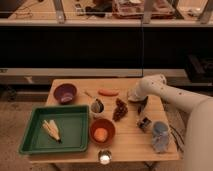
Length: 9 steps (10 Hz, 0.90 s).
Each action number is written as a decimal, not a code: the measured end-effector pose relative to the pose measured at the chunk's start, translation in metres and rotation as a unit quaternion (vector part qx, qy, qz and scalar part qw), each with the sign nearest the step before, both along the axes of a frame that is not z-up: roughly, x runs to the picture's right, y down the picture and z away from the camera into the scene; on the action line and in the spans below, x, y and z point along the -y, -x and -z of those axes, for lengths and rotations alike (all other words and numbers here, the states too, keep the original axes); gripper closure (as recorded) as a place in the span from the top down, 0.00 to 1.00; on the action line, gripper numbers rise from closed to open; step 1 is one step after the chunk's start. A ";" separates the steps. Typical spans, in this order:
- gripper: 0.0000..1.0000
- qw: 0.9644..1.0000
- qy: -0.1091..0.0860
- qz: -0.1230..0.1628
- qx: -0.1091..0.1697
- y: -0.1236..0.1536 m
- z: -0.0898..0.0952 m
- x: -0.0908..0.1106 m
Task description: Wipe table surface with sponge
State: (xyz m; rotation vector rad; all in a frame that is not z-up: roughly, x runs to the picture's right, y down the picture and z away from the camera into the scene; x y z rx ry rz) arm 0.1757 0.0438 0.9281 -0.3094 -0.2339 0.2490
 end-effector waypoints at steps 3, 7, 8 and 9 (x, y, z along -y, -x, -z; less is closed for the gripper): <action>0.00 1.000 -0.015 0.009 -0.005 -0.001 -0.018 0.019; 0.00 0.999 -0.016 0.030 -0.016 -0.002 -0.054 0.051; 0.00 0.999 -0.015 0.033 -0.014 0.000 -0.060 0.056; 0.00 0.999 -0.017 0.037 -0.005 0.008 -0.065 0.061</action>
